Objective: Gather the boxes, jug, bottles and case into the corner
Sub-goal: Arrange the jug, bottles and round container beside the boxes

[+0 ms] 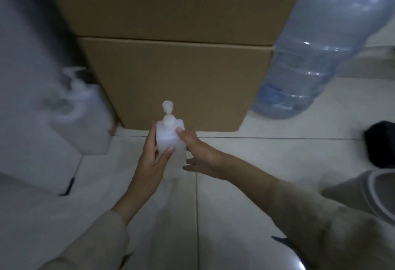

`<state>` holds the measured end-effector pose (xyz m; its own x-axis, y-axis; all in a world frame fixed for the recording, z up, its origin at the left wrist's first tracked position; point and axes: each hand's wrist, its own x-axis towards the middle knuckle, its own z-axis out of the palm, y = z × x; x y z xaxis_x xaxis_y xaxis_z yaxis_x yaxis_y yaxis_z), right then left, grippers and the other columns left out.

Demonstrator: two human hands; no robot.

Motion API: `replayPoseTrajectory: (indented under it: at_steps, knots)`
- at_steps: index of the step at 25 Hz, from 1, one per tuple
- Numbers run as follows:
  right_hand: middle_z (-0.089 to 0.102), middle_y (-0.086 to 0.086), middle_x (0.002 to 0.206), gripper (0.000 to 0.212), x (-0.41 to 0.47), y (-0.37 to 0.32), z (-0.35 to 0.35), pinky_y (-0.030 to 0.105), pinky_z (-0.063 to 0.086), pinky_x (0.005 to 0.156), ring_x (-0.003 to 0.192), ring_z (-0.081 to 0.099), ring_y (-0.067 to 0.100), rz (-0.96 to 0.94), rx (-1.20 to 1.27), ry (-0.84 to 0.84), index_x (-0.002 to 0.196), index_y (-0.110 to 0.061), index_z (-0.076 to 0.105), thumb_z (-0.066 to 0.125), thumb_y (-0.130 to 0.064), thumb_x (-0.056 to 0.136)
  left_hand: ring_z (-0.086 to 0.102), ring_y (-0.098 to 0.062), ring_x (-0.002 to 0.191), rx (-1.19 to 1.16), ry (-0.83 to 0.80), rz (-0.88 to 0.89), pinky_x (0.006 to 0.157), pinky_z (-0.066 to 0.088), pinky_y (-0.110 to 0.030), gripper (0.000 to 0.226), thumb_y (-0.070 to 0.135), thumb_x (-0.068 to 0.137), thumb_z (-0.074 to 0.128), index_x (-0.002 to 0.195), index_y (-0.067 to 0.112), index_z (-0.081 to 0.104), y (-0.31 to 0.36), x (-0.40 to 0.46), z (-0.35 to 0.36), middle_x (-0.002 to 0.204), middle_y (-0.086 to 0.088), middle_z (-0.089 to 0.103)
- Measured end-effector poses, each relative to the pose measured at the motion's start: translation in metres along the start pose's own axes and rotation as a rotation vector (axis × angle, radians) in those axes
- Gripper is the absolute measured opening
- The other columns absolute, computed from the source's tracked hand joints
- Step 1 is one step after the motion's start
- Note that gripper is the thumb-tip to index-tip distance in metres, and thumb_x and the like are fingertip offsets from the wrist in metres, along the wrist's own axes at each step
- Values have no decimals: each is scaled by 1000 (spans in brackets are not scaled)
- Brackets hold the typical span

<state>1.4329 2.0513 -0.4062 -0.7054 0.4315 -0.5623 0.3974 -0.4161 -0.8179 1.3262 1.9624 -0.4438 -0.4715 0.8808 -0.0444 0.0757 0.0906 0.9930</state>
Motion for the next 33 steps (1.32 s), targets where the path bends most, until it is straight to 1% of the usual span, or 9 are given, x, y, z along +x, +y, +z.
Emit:
replayPoseTrajectory:
  at_steps: [3,5,7,10,14,17,22,29,33]
  knots:
    - [29,-10,146,59,36,-12,71,44,33,108,129,36,21,-24,-26,-59,144,-41,8,35,-54,93,44,22,111,52,286,21,94,39,-4,52,17,94,43,143,20,25,-5,-21,-51,138,7,42]
    - [24,-12,149,64,55,-16,116,44,34,104,131,34,18,-32,-52,-99,145,-42,2,38,-51,93,48,22,103,80,478,-4,93,42,-15,34,15,97,40,130,21,36,-10,-37,-79,126,8,48]
    - [8,-13,156,75,71,-17,150,43,34,104,138,27,20,-44,-71,-134,145,-42,-9,42,-51,91,51,6,107,80,618,-37,95,41,-28,25,15,97,39,121,24,38,-14,-49,-100,120,8,51]
    - [6,-5,158,77,86,-18,185,41,34,108,139,27,24,-72,-85,-124,144,-39,-17,40,-47,93,52,-16,119,92,694,-53,102,42,-39,28,16,96,42,125,17,41,-22,-49,-126,127,-1,53]
    - [12,7,157,69,94,-15,199,40,33,107,138,30,30,-163,-19,7,144,-41,-14,35,-43,95,58,-19,111,37,809,-132,98,47,-46,32,29,85,57,116,20,50,-21,-33,-126,121,-2,58]
    - [10,6,158,65,97,-14,200,41,24,114,141,24,26,-149,77,40,144,-43,-10,33,-44,95,45,-23,120,-39,924,-260,102,43,-43,51,26,83,63,126,14,39,-9,-21,-118,131,-10,39]
    - [8,10,158,70,106,-7,205,46,24,115,141,24,28,-144,48,25,141,-48,-12,36,-51,91,41,-19,130,-120,866,-137,109,38,-38,47,14,90,54,130,10,31,-12,-27,-118,140,-9,36]
    - [-2,0,159,77,109,-24,182,49,27,113,144,16,30,-23,-74,-164,139,-51,-17,40,-59,88,41,-10,111,-64,698,-293,93,36,-28,43,11,95,45,135,11,30,-21,-39,-99,131,3,35]
    - [12,-1,158,66,66,-36,135,43,33,109,138,32,33,80,-277,-301,146,-41,-1,27,-63,90,52,-21,88,-171,457,-579,73,44,-32,12,19,95,42,100,13,51,-31,-44,-83,105,-8,56]
